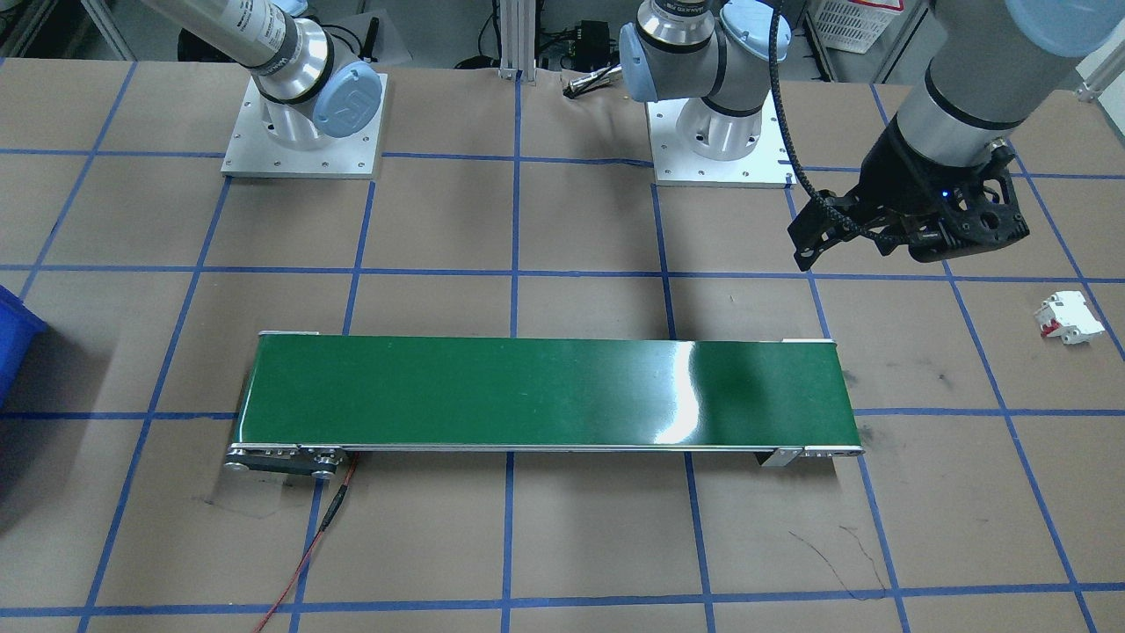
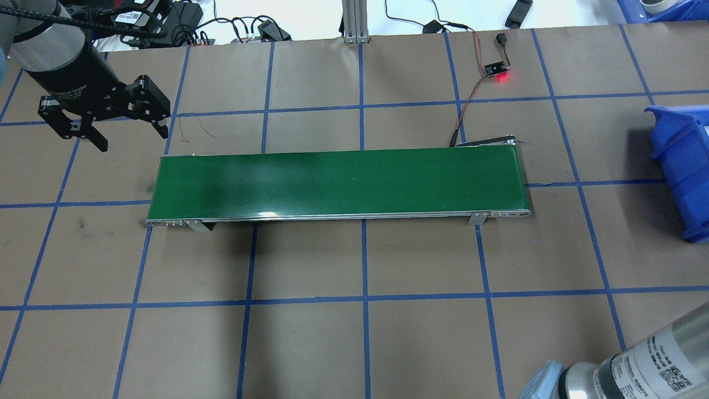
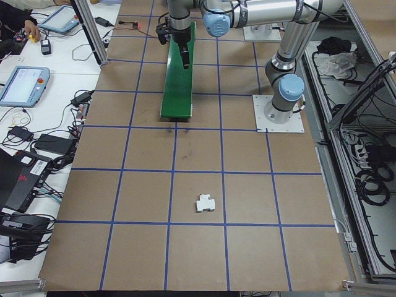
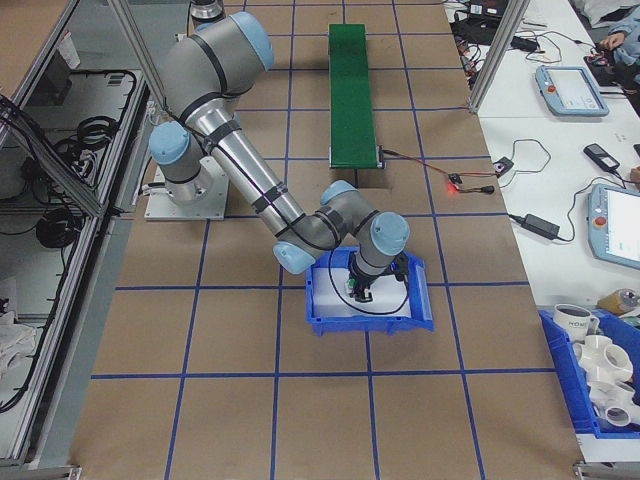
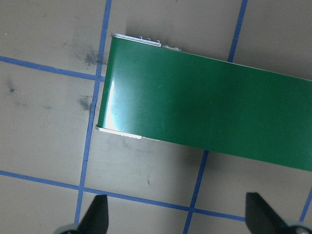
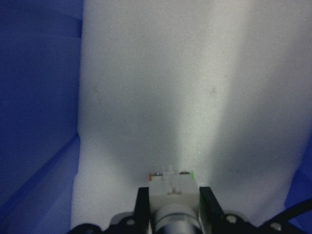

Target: Move button from left to right

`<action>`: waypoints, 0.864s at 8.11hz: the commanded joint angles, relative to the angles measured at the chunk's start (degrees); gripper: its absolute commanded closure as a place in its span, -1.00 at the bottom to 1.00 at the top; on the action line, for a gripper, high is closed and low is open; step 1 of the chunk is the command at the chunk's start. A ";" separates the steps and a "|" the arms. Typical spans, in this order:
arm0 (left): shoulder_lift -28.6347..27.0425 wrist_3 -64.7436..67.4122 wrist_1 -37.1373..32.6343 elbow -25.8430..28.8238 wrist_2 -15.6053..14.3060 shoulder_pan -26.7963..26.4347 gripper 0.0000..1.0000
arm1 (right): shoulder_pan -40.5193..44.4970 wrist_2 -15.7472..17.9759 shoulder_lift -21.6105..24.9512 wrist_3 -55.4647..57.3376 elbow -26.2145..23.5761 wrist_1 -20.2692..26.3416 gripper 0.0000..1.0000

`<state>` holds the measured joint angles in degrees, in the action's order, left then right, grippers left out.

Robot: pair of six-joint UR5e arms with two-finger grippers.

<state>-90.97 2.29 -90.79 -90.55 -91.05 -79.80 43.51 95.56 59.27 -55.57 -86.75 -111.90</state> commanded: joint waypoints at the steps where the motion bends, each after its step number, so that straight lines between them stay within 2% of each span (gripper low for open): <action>1: 0.00 0.09 0.00 -0.07 0.00 0.00 -1.00 | -1.75 -0.20 0.50 -2.60 0.01 0.02 -0.54; 2: 0.00 0.09 0.00 -0.07 0.00 0.00 -1.00 | -2.37 -0.46 1.72 -2.61 -0.08 0.02 -0.87; 3: -0.09 0.09 0.00 0.02 -0.09 0.00 -1.00 | -2.38 -0.38 3.56 -2.52 -0.08 0.36 -1.00; 6: -0.09 0.09 0.00 0.02 -0.09 0.00 -1.00 | -0.20 -0.99 12.95 -0.95 0.35 2.91 -1.00; 7: -0.09 0.17 0.00 0.02 -0.52 0.00 -1.00 | 3.39 -1.86 16.20 2.63 0.36 5.88 -1.00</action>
<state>-91.05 2.42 -90.79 -90.53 -91.16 -79.80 42.42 94.80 69.69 -57.00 -86.64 -109.42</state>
